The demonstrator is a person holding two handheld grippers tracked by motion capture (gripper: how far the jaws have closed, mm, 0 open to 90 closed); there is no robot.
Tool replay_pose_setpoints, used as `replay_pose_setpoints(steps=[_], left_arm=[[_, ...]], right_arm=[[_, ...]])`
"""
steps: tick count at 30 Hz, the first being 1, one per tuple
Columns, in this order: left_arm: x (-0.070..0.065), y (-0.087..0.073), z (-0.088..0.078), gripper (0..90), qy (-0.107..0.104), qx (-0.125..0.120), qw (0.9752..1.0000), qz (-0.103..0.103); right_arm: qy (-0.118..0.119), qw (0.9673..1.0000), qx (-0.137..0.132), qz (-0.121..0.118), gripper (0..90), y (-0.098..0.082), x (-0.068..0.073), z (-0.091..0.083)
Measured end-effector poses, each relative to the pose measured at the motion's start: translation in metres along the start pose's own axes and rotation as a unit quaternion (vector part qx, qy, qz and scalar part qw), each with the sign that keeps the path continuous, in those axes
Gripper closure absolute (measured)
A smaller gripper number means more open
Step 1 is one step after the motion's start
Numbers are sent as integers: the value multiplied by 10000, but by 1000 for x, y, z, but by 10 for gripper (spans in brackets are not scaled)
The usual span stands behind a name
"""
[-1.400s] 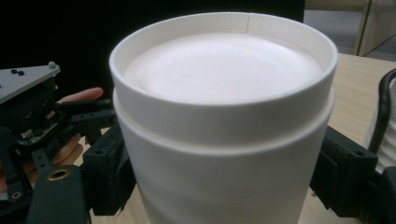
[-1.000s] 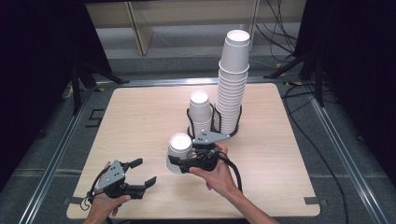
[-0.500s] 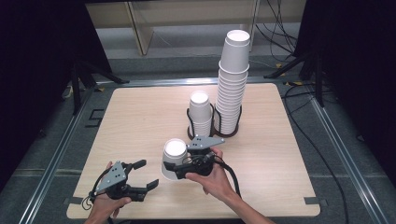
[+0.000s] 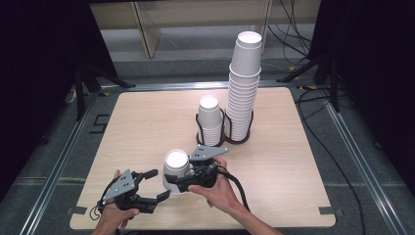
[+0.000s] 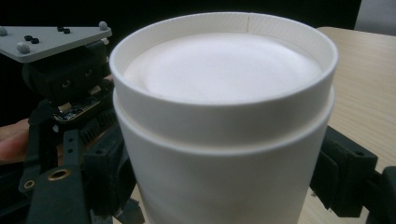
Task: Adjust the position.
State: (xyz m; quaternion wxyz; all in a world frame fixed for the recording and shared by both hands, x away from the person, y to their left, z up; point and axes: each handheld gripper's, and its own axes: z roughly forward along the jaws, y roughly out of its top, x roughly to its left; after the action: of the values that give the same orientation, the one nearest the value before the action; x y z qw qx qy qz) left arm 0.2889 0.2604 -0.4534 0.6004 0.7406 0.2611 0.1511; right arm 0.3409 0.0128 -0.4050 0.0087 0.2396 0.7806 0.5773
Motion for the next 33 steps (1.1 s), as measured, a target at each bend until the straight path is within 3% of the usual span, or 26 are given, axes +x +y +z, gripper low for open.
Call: replay_pose_setpoints(steps=[1, 3, 4, 7, 9, 12, 23, 25, 27, 33], left_arm=[[-1, 0, 0, 147, 3, 69, 10000, 3], [-1, 0, 2, 147, -49, 18, 10000, 0], [-2, 1, 1, 147, 18, 132, 9999, 18], [-3, 1, 2, 144, 30, 159, 9999, 13], [-4, 0, 5, 142, -23, -8, 10000, -62], [-5, 1, 4, 117, 82, 157, 9998, -23], [-7, 1, 11, 43, 109, 35, 9999, -67], [-8, 0, 12, 42, 66, -30, 9999, -86], [-8, 0, 11, 44, 54, -4, 9999, -118], [-7, 0, 10, 76, 83, 56, 9999, -106]], right_arm=[[-21, 9999, 14, -170, 206, 0, 0, 2], [-13, 9998, 31, -176, 206, 0, 2, 5], [-13, 9998, 31, -176, 206, 0, 2, 5], [70, 9998, 38, -198, 206, 1, 4, 8], [56, 9997, -6, -221, 207, 1, 5, 10], [38, 9997, 45, -243, 207, 2, 7, 11], [293, 9994, -114, -110, 207, 2, 14, 17], [214, 9996, -103, -146, 207, 2, 15, 17], [303, 9995, -45, 6, 207, 1, 17, 17], [281, 9996, 9, -1, 200, 1, 16, 16]])
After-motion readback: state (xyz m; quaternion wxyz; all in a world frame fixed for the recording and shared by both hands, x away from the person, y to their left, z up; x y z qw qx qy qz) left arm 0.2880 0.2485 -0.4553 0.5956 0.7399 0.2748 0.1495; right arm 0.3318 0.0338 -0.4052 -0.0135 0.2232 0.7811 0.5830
